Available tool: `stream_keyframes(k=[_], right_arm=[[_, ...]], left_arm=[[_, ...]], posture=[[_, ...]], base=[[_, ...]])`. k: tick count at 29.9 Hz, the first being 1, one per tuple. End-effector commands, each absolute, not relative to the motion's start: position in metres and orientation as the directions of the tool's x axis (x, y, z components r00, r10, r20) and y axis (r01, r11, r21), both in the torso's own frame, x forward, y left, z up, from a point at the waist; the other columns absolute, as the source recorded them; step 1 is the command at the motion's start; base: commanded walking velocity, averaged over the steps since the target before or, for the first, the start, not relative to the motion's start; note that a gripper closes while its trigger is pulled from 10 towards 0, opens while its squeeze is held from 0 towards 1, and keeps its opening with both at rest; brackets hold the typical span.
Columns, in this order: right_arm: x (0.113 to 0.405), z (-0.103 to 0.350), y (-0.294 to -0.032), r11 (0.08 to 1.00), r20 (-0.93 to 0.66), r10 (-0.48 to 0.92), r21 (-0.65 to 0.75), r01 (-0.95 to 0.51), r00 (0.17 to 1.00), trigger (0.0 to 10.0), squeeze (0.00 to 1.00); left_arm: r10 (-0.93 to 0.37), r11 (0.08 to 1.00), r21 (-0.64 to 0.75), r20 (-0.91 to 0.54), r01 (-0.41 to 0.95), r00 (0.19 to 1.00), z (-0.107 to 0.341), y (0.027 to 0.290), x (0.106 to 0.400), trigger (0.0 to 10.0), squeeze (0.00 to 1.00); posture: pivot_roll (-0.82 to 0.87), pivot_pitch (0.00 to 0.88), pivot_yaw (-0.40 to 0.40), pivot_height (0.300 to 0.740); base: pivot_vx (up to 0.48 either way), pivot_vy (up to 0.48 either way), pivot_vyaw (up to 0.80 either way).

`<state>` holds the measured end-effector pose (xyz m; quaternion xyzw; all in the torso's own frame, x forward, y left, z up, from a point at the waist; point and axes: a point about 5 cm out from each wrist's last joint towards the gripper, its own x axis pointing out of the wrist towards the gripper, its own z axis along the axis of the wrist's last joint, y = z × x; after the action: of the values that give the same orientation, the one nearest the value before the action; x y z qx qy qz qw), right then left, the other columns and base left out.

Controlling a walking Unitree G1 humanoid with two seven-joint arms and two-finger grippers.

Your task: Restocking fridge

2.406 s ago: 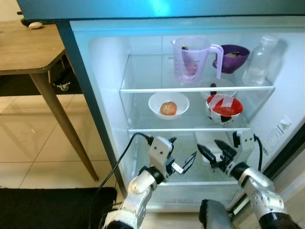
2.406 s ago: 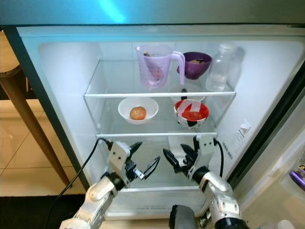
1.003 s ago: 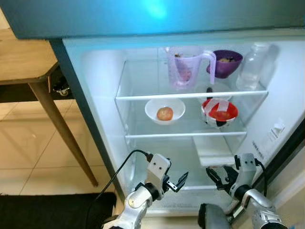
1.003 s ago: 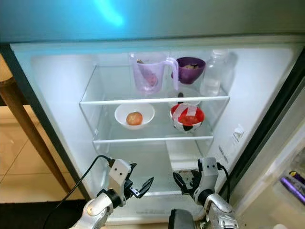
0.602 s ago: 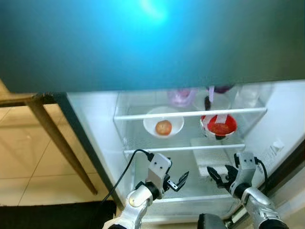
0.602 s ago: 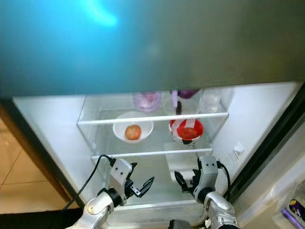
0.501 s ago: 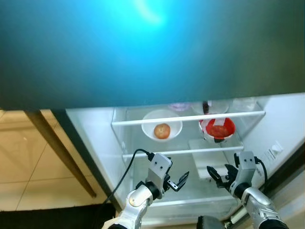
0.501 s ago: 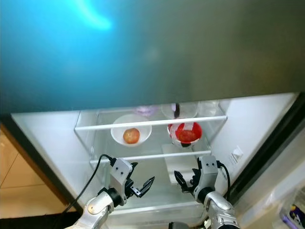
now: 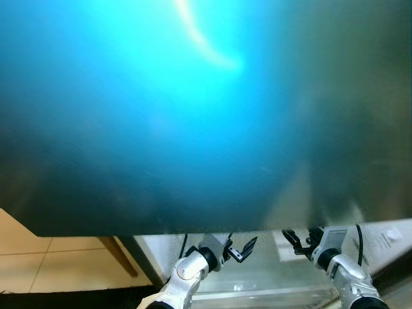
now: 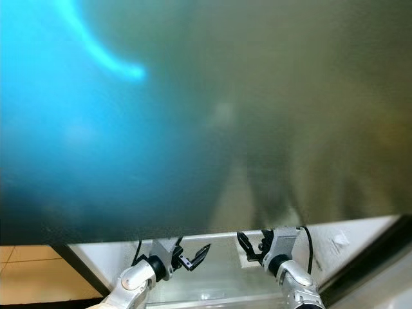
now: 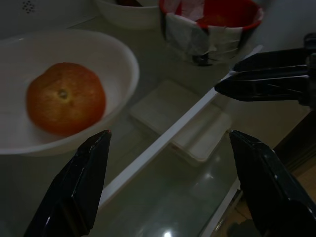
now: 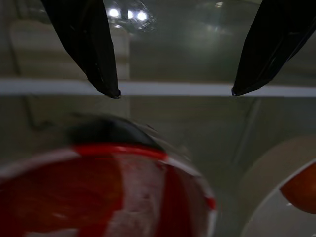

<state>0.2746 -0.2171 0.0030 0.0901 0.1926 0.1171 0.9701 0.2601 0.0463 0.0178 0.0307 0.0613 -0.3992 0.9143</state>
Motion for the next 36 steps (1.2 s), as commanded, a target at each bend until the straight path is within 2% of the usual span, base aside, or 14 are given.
stream_keyframes(k=[1,7,14,16,23,36], right_arm=[[0.2743,0.0022,-0.216,0.955,-0.349,0.261,0.227,-0.189,0.9,10.0,0.0],[0.2744,0.0023,-0.216,0.955,-0.347,0.262,0.229,-0.189,0.901,10.0,0.0],[0.2751,0.0027,-0.2161,0.955,-0.346,0.261,0.229,-0.188,0.901,10.0,0.0],[0.2762,0.0035,-0.216,0.955,-0.345,0.261,0.229,-0.189,0.902,10.0,0.0],[0.2763,0.0033,-0.2155,0.954,-0.347,0.265,0.231,-0.192,0.9,10.0,0.0],[0.2725,-0.0009,-0.2135,0.946,-0.364,0.291,0.249,-0.208,0.885,10.0,0.0]], left_arm=[[-0.747,0.652,0.008,-0.161,0.758,0.645,0.0148,0.0411,0.2565,10.0,0.0],[-0.749,0.649,0.011,-0.167,0.761,0.642,0.014,0.0408,0.2561,10.0,0.0],[-0.736,0.661,0.003,-0.191,0.75,0.649,0.0123,0.0404,0.2576,10.0,0.0],[-0.735,0.651,0.004,-0.247,0.759,0.631,0.008,0.038,0.2573,10.0,0.0],[-0.75,0.634,0.014,-0.234,0.773,0.619,0.0087,0.0346,0.2548,10.0,0.0],[-0.73,0.656,0.009,-0.246,0.755,0.638,0.0064,0.0373,0.2551,10.0,0.0]], posture=[[-0.05,0.0,0.016,0.63],[-0.05,0.0,0.016,0.63],[-0.05,0.0,0.015,0.63],[-0.05,0.0,0.013,0.63],[-0.05,0.0,0.013,0.63],[-0.05,0.0,0.013,0.63]], base=[[0.0,-0.42,0.0],[0.0,-0.45,0.0],[0.0,0.0,0.0],[-0.403,0.0,0.0],[-0.48,0.0,0.0],[0.0,0.0,0.0]])
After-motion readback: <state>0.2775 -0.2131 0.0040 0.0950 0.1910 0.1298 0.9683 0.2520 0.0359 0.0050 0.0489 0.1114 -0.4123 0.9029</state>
